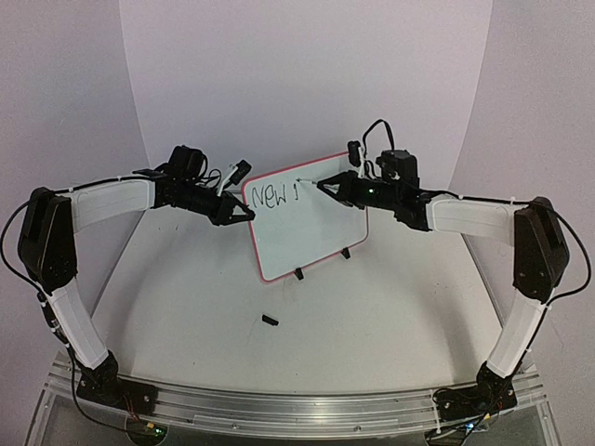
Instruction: Write a sentence on the whiteboard
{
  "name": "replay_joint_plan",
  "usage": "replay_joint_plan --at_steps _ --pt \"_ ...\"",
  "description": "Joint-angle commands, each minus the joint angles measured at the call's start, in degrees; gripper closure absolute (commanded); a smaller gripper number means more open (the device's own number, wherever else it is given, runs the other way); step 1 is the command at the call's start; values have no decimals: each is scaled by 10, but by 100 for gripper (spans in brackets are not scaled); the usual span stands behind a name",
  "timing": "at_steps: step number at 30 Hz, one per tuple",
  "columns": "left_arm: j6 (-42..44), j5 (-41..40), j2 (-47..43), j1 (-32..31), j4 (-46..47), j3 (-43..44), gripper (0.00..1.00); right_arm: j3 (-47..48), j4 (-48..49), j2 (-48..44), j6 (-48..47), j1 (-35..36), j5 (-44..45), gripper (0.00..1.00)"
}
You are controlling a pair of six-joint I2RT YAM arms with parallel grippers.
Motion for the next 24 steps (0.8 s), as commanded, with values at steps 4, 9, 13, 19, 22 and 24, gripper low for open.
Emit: replay_joint_plan --at_steps 4,9,13,19,22,24 --pt "15 -6 10 -14 -58 4 100 3 13 8 3 -3 -6 100" --pt "14 -6 10 -14 -59 4 100 -5 6 2 1 -3 -2 100" --pt "15 -6 9 -14 -58 4 100 -14 -1 -4 -3 -3 2 100" --pt "15 -6 9 -14 -59 4 100 -17 -8 -13 -10 -3 14 100" --pt "15 -6 9 -15 -59 4 100 -17 -10 -20 -13 -3 23 100" --pt "15 -6 9 -14 -58 4 100 -16 -11 -26 -15 -4 29 100"
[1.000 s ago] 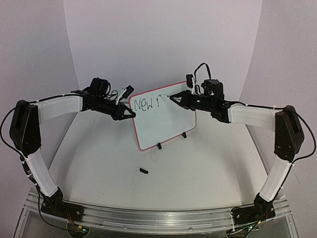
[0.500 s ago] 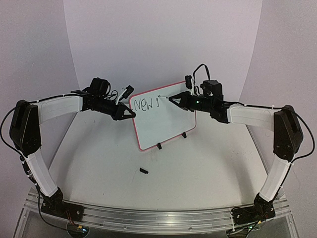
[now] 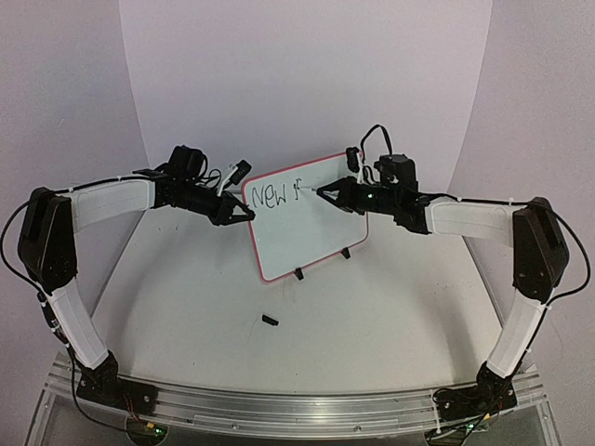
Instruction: Write a sentence on the whiteboard
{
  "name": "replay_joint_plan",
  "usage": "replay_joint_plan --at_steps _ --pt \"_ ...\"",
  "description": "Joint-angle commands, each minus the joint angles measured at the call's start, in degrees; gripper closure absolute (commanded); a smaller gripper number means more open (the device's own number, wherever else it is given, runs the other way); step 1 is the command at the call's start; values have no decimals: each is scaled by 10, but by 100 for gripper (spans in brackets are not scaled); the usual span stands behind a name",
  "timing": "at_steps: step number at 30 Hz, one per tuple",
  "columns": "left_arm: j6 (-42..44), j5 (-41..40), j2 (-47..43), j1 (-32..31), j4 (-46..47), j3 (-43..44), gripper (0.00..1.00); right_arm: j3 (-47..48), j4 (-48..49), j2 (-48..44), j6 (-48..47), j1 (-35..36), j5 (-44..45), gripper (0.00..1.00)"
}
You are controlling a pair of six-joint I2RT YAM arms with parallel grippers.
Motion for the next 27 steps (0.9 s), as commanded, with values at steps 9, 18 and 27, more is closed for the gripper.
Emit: replay_joint_plan --at_steps 9,18,27 --pt "16 -7 8 -14 -59 4 100 12 -4 -32 -15 -6 32 100" --pt "16 -7 7 -14 -59 4 100 24 -4 -34 -16 -7 35 100" --pt "16 -7 5 -14 -59 4 100 32 -4 -37 -18 -7 36 100"
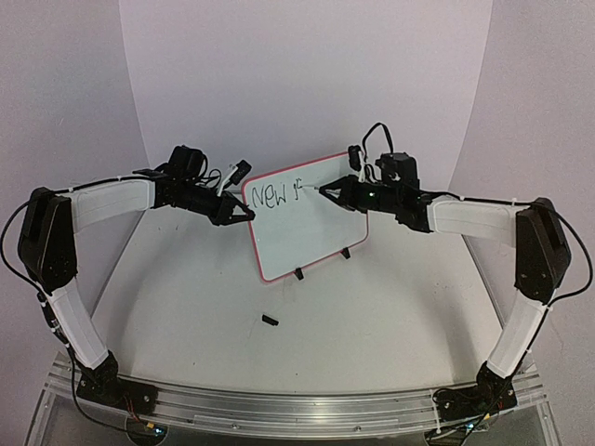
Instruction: Write a sentence on the whiteboard
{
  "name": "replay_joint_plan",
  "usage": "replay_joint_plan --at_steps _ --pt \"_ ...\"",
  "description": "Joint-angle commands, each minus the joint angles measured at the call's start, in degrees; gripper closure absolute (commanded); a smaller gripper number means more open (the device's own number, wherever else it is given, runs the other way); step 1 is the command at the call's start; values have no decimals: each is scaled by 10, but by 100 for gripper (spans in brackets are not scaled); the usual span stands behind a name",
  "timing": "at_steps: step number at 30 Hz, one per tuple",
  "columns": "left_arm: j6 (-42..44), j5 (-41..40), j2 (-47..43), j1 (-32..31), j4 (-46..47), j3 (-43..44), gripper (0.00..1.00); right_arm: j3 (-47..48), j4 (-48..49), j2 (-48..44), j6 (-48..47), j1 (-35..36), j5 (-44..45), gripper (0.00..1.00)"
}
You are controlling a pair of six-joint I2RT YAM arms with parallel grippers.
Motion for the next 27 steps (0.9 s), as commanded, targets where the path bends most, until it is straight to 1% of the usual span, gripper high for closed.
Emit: replay_joint_plan --at_steps 1,19,23,27 --pt "15 -7 5 -14 -59 4 100 30 13 -29 -9 -5 18 100" --pt "16 -6 5 -15 -59 4 100 42 15 -26 -7 -5 7 100" --pt "16 -7 5 -16 -59 4 100 24 21 -42 -2 -5 0 100" --pt "16 -7 7 -16 -59 4 100 -6 25 -72 0 -5 11 100"
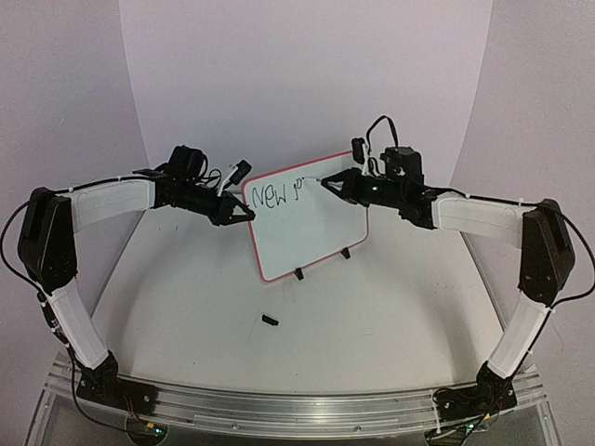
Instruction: Write a sentence on the whiteboard
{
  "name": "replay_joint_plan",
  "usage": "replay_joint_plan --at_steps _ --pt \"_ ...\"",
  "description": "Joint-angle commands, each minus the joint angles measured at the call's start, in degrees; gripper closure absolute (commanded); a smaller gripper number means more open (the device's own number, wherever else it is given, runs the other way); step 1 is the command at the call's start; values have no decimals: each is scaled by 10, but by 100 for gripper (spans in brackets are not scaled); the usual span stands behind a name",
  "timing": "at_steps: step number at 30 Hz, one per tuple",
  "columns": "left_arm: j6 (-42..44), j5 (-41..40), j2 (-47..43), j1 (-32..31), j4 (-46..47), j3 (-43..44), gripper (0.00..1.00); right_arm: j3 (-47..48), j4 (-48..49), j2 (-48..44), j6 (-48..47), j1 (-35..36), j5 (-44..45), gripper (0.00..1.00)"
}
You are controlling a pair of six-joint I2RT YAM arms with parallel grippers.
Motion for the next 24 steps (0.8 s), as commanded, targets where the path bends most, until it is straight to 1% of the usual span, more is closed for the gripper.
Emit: replay_joint_plan --at_steps 1,5,24 --pt "15 -7 7 -15 -59 5 100 -25 28 -67 -1 -3 14 100" --pt "15 -7 8 -16 -58 5 100 -36 27 -79 -3 -3 19 100" --pt "16 -8 8 -18 -60 5 100 6 34 -16 4 -4 9 100"
